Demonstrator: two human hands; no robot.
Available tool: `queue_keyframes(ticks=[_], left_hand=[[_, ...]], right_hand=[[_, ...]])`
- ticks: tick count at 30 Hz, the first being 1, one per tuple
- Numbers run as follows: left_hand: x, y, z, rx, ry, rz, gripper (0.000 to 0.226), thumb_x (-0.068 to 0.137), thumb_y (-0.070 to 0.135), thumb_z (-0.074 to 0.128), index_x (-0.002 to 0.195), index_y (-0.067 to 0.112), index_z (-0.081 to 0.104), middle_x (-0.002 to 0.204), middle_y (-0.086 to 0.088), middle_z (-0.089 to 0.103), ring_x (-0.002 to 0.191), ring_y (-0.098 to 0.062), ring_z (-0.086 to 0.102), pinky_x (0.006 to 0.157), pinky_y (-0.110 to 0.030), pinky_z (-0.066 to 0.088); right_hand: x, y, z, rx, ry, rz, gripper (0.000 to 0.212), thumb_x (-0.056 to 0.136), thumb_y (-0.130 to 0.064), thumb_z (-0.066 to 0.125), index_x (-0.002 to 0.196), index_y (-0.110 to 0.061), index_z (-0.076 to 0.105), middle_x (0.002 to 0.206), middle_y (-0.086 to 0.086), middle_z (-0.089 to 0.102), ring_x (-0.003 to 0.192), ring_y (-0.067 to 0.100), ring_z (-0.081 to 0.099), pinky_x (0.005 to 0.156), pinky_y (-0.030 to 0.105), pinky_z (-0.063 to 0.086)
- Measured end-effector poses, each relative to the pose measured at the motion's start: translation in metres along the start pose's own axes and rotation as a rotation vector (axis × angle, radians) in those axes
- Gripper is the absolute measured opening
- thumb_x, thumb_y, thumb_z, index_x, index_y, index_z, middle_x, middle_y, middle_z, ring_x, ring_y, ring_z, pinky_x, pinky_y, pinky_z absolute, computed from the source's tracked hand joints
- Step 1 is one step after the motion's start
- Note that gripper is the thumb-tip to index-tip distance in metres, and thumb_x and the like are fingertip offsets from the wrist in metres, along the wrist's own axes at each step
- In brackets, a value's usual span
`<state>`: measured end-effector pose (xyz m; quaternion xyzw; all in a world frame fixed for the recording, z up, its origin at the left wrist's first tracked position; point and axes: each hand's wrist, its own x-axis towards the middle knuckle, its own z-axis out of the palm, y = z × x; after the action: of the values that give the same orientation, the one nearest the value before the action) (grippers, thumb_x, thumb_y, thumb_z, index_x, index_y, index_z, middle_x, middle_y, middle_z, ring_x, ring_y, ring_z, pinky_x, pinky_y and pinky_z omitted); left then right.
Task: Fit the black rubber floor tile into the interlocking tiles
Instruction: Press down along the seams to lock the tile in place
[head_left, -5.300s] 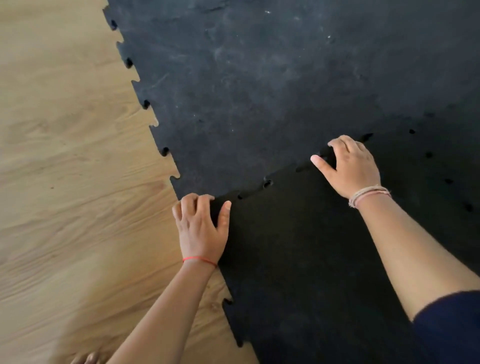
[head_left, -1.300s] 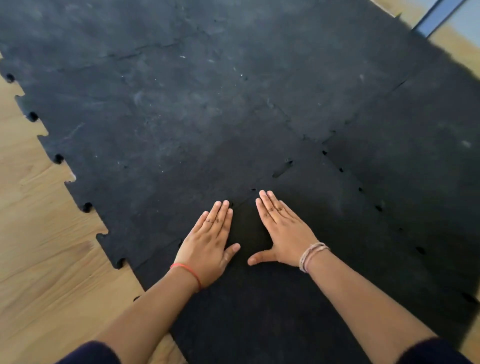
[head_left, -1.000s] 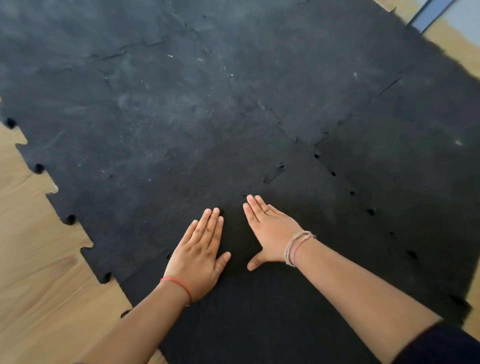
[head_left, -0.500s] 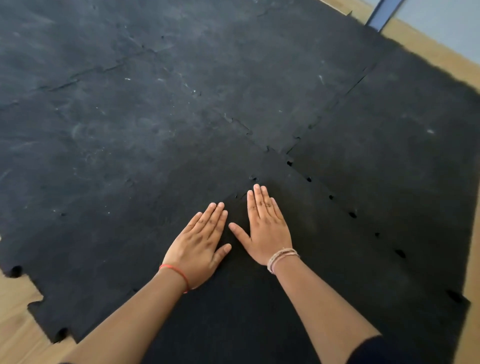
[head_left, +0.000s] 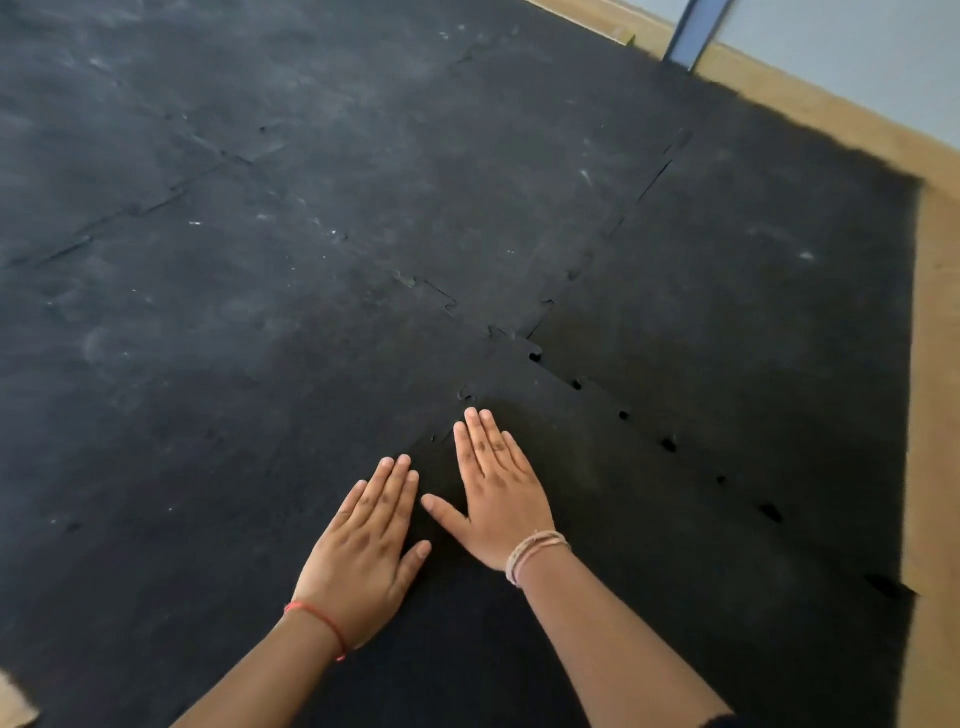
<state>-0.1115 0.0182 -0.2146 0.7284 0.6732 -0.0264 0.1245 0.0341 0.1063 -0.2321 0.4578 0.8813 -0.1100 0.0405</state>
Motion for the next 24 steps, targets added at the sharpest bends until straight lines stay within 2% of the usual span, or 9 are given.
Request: queue_keyframes(ticks=[1,4,5,11,14,17,19,22,24], left_hand=[[0.005,0.002,0.001,-0.002,0.01,-0.001,0.07,0.092,0.048,0.004,0.136,0.001,0.032,0.146,-0.016,0.029,0.134,-0.028,0.025,0.11,-0.031,-0.001],[0.03,0.005,0.009,-0.03,0.086,0.038,0.085,0.068,0.057,-0.035,0.136,0.01,-0.018,0.145,-0.007,-0.025,0.135,-0.02,-0.024,0.111,-0.029,-0.019],[0.039,0.006,0.008,-0.038,0.074,0.054,0.084,0.063,0.059,-0.038,0.132,0.012,-0.025,0.143,-0.004,-0.03,0.132,-0.019,-0.029,0.11,-0.029,-0.019],[0.059,0.006,0.009,-0.05,0.082,0.063,0.072,0.078,0.055,-0.016,0.136,0.012,-0.02,0.146,-0.004,-0.025,0.132,-0.02,-0.03,0.109,-0.035,-0.018],[0.06,0.007,0.003,-0.003,0.089,0.048,0.068,0.089,0.051,0.001,0.141,0.008,0.008,0.151,-0.01,0.005,0.139,-0.026,0.001,0.114,-0.046,0.003],[0.059,0.008,-0.004,-0.02,0.055,0.065,0.063,0.09,0.046,0.018,0.137,0.004,0.03,0.146,-0.013,0.027,0.135,-0.028,0.023,0.112,-0.038,0.008],[0.059,0.008,-0.006,-0.043,0.019,0.042,0.066,0.091,0.048,0.011,0.14,0.005,0.02,0.15,-0.013,0.018,0.138,-0.028,0.013,0.112,-0.036,-0.002],[0.061,0.007,0.004,-0.042,0.052,0.07,0.071,0.08,0.057,-0.016,0.136,0.014,-0.023,0.146,-0.003,-0.029,0.133,-0.022,-0.031,0.11,-0.035,-0.024],[0.062,0.006,0.009,-0.036,0.068,0.079,0.07,0.077,0.057,-0.018,0.133,0.016,-0.029,0.144,-0.001,-0.034,0.129,-0.019,-0.037,0.108,-0.034,-0.024]], right_hand=[[0.0,0.001,0.001,-0.003,0.003,-0.006,0.082,0.081,-0.068,-0.002,0.14,-0.013,-0.017,0.153,0.005,-0.018,0.138,0.016,-0.023,0.112,0.032,-0.014],[0.004,0.009,-0.001,-0.026,0.011,-0.019,0.078,0.085,-0.063,0.001,0.142,-0.012,-0.012,0.156,0.007,-0.012,0.139,0.016,-0.021,0.112,0.029,-0.012],[0.008,0.015,-0.006,-0.04,0.003,-0.009,0.078,0.087,-0.061,0.005,0.143,-0.01,-0.011,0.156,0.007,-0.012,0.14,0.016,-0.019,0.112,0.029,-0.011],[0.046,0.046,-0.035,-0.193,-0.135,-0.105,0.088,0.086,-0.066,0.017,0.144,-0.006,-0.008,0.156,0.011,-0.012,0.143,0.021,-0.013,0.115,0.033,-0.003],[0.058,0.045,-0.042,-0.197,-0.273,-0.1,0.092,0.085,-0.067,0.025,0.144,-0.006,-0.009,0.156,0.012,-0.013,0.143,0.021,-0.011,0.115,0.034,0.0],[0.068,0.043,-0.053,-0.265,-0.402,-0.1,0.094,0.085,-0.065,0.033,0.144,-0.004,-0.01,0.155,0.013,-0.014,0.143,0.023,-0.01,0.115,0.036,0.003],[0.073,0.039,-0.058,-0.289,-0.462,-0.078,0.095,0.086,-0.062,0.037,0.143,-0.004,-0.011,0.155,0.013,-0.015,0.143,0.024,-0.011,0.115,0.036,0.003],[0.074,0.039,-0.056,-0.261,-0.457,-0.065,0.093,0.087,-0.059,0.039,0.143,-0.005,-0.012,0.155,0.011,-0.018,0.143,0.023,-0.013,0.115,0.036,0.001],[0.064,0.045,-0.05,-0.156,-0.371,-0.055,0.094,0.084,-0.063,0.039,0.144,-0.013,-0.014,0.155,0.007,-0.021,0.142,0.02,-0.018,0.114,0.034,-0.004]])
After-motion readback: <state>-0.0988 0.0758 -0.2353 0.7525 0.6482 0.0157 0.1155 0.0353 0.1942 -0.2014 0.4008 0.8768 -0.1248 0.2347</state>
